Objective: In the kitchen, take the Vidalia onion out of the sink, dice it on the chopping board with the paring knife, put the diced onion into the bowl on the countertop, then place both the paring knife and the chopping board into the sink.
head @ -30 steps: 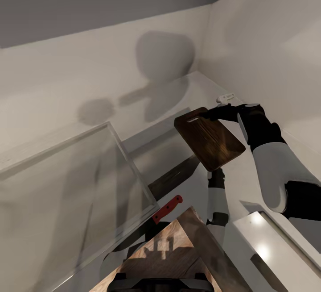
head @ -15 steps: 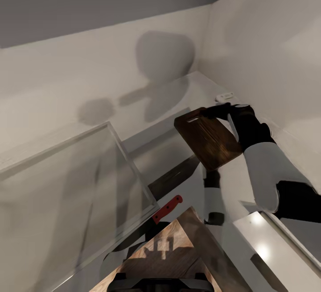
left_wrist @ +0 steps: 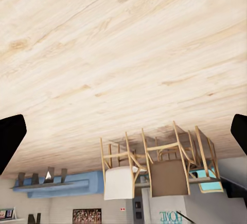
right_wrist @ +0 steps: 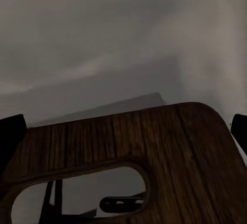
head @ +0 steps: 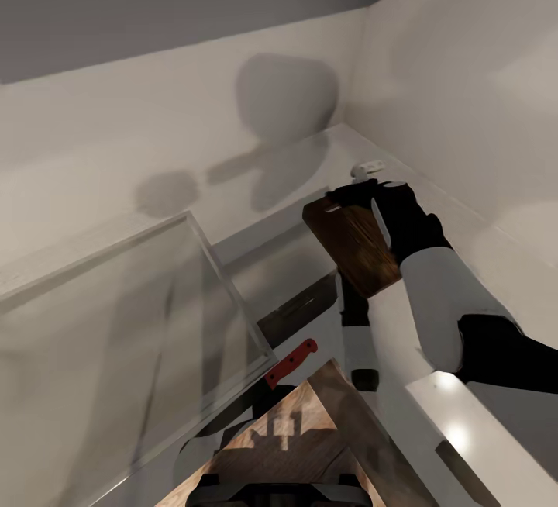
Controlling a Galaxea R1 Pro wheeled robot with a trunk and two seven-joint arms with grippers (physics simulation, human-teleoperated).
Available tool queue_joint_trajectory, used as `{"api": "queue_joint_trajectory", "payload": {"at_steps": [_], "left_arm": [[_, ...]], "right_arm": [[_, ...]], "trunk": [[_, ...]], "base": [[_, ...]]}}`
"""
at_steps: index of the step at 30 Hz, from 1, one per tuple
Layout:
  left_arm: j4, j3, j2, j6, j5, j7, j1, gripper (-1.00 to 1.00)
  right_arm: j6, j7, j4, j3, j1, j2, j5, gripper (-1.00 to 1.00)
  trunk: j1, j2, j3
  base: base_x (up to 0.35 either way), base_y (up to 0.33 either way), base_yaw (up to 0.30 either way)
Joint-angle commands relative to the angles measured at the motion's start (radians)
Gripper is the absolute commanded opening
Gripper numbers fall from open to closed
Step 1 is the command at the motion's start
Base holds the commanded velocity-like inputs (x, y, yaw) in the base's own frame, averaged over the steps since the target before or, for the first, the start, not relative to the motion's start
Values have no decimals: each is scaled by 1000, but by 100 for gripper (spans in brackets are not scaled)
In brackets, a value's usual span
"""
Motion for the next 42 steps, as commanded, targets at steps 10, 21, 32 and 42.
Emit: {"api": "queue_joint_trajectory", "payload": {"at_steps": [10,21,32,42], "left_arm": [[1,-4,0,7,8,4,1,100],[3,-3,0,7,8,4,1,100],[3,-3,0,7,8,4,1,100],[2,-3,0,7,8,4,1,100]], "right_arm": [[-2,11,17,-8,-1,-3,11,100],[-6,13,19,-9,-1,-6,12,100],[-6,15,29,-9,-1,-7,14,100],[-7,14,31,-9,-1,-8,16,100]], "trunk": [[1,-2,-1],[1,-2,-1],[1,-2,-1],[1,-2,-1]], "base": [[0,0,0],[0,0,0],[0,0,0],[0,0,0]]}}
